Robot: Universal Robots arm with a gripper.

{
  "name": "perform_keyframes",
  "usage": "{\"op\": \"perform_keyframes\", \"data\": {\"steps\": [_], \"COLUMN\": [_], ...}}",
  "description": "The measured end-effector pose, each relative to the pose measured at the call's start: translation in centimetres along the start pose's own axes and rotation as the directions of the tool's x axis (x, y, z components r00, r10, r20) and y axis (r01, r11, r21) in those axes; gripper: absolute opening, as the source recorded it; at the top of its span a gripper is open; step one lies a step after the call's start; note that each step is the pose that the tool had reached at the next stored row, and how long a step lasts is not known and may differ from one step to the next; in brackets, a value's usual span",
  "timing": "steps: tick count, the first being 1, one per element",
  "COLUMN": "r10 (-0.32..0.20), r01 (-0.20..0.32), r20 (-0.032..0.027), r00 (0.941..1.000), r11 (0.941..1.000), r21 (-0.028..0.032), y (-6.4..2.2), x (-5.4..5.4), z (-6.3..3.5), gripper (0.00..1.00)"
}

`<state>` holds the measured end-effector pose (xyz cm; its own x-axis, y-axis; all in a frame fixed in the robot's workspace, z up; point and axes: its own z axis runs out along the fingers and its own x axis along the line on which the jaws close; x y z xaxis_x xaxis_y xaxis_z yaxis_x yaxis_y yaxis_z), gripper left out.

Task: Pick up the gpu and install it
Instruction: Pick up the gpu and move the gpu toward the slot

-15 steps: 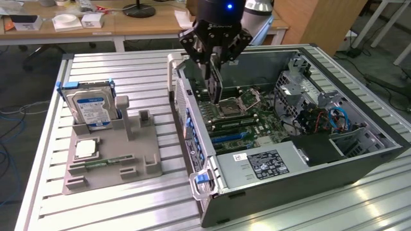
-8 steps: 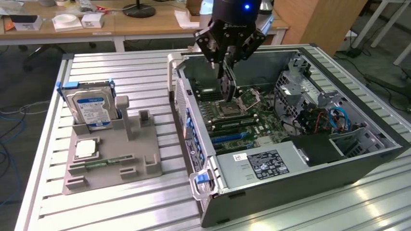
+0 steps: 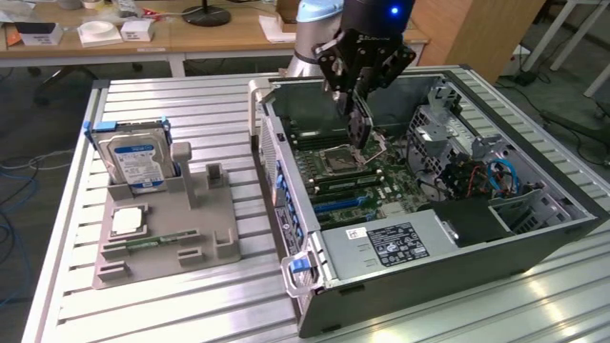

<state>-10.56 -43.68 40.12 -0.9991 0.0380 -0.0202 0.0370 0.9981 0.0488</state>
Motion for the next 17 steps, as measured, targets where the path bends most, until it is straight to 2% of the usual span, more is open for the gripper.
{"op": "perform_keyframes", "data": {"steps": [17], "r10": [0.0], "r01": [0.0], "r20": [0.0], "r00": [1.0], "r11": [1.0], "r21": [0.0], "y": [0.25], "x": [-6.7], "z": [0.15], "gripper": [0.27]}}
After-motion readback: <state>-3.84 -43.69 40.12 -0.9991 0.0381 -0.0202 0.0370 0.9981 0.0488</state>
